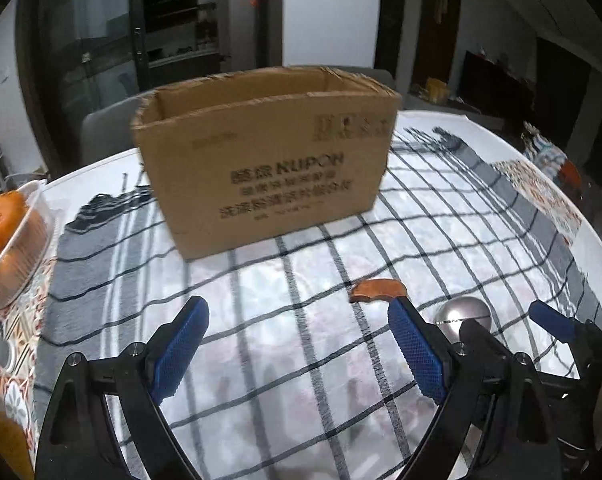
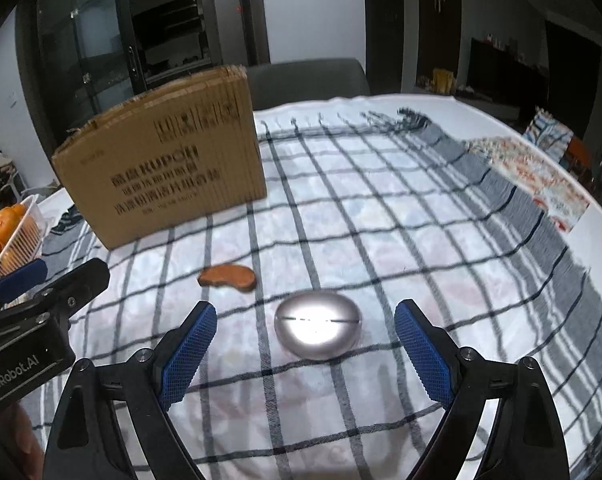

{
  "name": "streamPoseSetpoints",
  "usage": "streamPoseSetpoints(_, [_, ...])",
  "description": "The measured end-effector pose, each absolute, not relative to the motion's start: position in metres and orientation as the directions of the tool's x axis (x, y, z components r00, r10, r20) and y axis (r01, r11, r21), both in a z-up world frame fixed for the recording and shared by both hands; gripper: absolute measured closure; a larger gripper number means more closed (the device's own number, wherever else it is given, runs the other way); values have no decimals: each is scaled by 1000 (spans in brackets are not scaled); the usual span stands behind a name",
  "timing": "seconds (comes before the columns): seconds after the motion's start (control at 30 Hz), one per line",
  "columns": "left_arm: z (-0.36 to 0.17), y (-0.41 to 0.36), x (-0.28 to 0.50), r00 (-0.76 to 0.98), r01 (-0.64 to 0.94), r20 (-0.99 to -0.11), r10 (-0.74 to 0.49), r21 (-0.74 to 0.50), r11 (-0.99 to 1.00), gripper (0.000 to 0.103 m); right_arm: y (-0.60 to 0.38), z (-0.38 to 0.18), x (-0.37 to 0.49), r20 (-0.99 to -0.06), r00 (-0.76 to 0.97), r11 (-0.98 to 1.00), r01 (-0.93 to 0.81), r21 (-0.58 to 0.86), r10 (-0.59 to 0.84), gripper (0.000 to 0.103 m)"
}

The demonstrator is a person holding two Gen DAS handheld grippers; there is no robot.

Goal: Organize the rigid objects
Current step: 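Move the left tool to the wooden comb while the right tool approaches the silver egg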

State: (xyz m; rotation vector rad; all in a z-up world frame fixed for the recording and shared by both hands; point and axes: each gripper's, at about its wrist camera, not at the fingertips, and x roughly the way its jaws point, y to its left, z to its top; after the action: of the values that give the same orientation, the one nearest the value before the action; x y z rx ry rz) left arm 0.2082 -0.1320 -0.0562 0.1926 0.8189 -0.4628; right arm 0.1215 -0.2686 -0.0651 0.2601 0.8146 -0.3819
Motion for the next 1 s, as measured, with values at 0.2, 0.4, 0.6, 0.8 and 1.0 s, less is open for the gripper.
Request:
streamPoseSetpoints(0.2, [-70,-150,220,508,523,-774,-378,-72,849,11,-276,-85,127,-780,594,897,430,99,-198,12])
streamPoseSetpoints(0.4, [-87,-168,233,400,548,-819,-412,-146,824,11,-272,-91,133,-782,591,912,403,72,-199,12])
streamPoseSetpoints(0.6, [-104,-186,242,353,548,-843,-406,-165,820,11,-275,-101,141,-798,572,916,396,67,-189,12])
streamPoseSetpoints(0.8, [-115,-199,248,356,538,-854,-379,-145,831,12,-281,-108,147,-805,564,918,391,64,-184,12])
streamPoseSetpoints(1.0, [-122,-211,250,381,538,-861,-338,-91,838,12,-284,-111,150,-801,568,921,385,58,-188,14])
